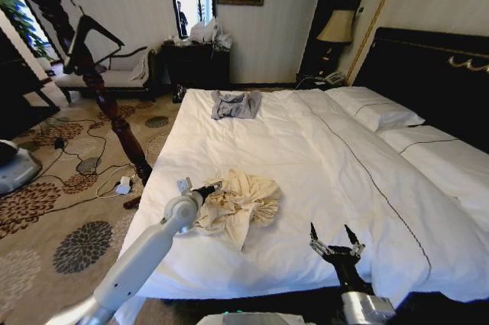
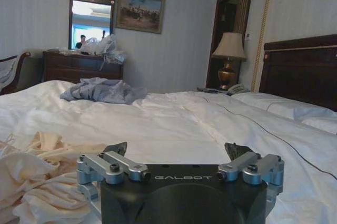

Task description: Pick up the clothes from the bed and hang them on the clothes hanger.

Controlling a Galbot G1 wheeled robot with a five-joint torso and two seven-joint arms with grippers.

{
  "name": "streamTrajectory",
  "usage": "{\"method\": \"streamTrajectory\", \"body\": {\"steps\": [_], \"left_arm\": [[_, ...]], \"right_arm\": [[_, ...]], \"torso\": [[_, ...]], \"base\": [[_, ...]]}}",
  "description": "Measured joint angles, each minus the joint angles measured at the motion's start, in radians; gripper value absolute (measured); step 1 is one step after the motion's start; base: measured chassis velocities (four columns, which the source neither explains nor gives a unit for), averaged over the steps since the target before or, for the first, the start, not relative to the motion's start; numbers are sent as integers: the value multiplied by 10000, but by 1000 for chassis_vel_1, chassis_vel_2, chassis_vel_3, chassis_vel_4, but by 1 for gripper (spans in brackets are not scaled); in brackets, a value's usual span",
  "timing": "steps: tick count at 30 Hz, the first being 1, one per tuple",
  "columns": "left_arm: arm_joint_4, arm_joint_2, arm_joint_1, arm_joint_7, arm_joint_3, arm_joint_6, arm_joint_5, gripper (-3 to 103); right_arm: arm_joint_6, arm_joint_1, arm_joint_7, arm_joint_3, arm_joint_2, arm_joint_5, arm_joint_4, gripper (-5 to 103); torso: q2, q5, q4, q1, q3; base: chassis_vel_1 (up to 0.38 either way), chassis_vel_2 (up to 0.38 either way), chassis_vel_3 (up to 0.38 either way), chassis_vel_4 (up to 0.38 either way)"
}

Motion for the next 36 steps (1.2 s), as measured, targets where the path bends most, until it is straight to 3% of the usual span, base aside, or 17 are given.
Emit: {"method": "streamTrajectory", "body": {"steps": [7, 13, 18, 19, 21, 22, 27, 34, 36], "left_arm": [[385, -58, -156, -375, 35, 200, -286, 76], [716, -91, -154, -439, -117, 195, -311, 49], [865, -182, -209, -291, -151, 83, -192, 38], [941, -210, -266, -266, -150, 76, -192, 26], [999, -227, -305, -243, -145, 73, -191, 26], [1065, -249, -340, -198, -139, 70, -198, 16], [1179, -301, -323, 41, -119, -109, -162, 2], [951, -177, 12, 405, -152, -359, 144, 0], [414, 109, 498, 704, -376, -406, 465, 0]], "right_arm": [[19, 11, 13, -69, 96, -39, 12, 100], [25, 26, 40, -90, 100, -59, -9, 100], [44, -3, 58, -113, 103, -80, -31, 100], [46, -23, 62, -114, 104, -80, -30, 100], [46, -33, 64, -112, 104, -80, -25, 100], [47, -36, 68, -94, 104, -78, -7, 100], [46, -41, 107, 5, 104, -20, 44, 100], [-116, -13, 230, 108, -136, 276, 67, 100], [-372, 5, 394, 172, -435, 695, 137, 100]], "torso": [[0, -1, 3, 0, 0], [1, 0, 3, 0, 0], [1, 0, 2, 0, 0], [1, 0, 1, 0, 0], [1, 0, 1, 0, 0], [2, 0, 1, 0, 0], [1, 0, 2, 0, 0], [1, 0, 1, 0, 0], [1, 1, 0, 0, -1]], "base": [[0, 0, 0, 0], [0, 0, 0, 0], [0, 0, 0, 0], [0, 0, 0, 0], [0, 0, 0, 0], [0, 0, 0, 0], [0, 0, 0, 0], [0, 0, 0, 0], [0, 0, 0, 0]]}}
